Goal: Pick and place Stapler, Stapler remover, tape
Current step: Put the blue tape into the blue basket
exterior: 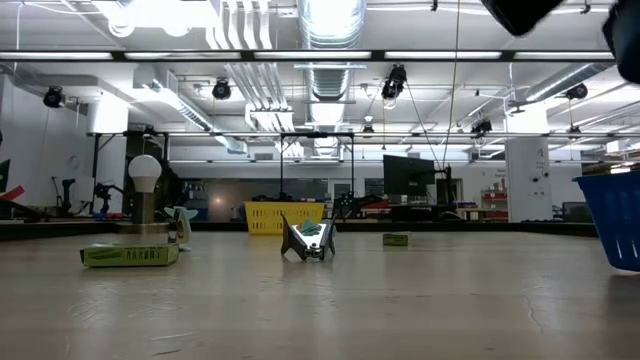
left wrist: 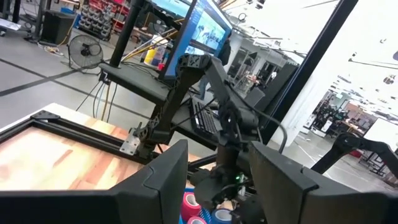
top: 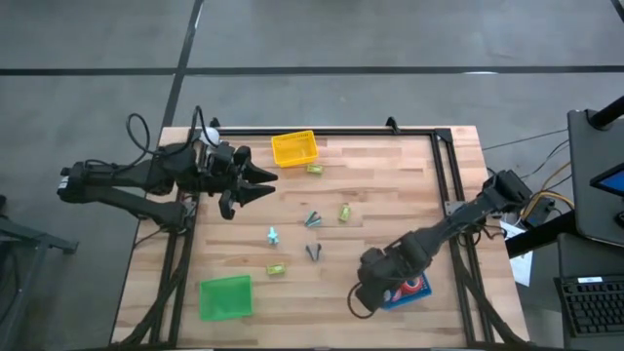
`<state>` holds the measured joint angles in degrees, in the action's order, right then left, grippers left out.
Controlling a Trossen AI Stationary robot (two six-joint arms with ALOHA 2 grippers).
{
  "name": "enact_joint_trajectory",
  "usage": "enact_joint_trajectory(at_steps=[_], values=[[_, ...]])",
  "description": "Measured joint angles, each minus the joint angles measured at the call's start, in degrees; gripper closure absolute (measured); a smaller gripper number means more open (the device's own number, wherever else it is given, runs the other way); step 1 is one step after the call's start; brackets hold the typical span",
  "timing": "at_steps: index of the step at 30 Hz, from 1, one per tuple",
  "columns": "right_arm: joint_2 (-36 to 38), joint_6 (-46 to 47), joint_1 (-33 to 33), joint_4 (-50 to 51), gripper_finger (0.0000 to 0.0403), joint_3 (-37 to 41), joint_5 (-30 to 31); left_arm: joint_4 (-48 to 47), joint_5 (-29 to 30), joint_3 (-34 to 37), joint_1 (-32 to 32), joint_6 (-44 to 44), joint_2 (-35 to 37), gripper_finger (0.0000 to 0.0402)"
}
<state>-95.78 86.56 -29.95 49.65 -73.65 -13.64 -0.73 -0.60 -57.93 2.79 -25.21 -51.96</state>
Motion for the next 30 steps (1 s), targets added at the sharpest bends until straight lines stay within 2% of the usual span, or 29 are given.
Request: enact_joint_trajectory(at_steps=[9,22,30], values=[[0.0,2.8,-0.6,0.3,0.0121,8.4,-0.3,-0.2,0.0,0.0,0.0,-0.5,0.0,0.0227],[0.0,3.0,-0.6,-2.5,0.011,11.3,-1.4,-0.2,0.0,0.0,0.0,-0.8,0.0,0.0227],[0.0,3.2,-0.6,-2.6,0.0072,10.5,-0.9,-0.2,0.0,0.0,0.0,-0.4,0.0,0.0227]])
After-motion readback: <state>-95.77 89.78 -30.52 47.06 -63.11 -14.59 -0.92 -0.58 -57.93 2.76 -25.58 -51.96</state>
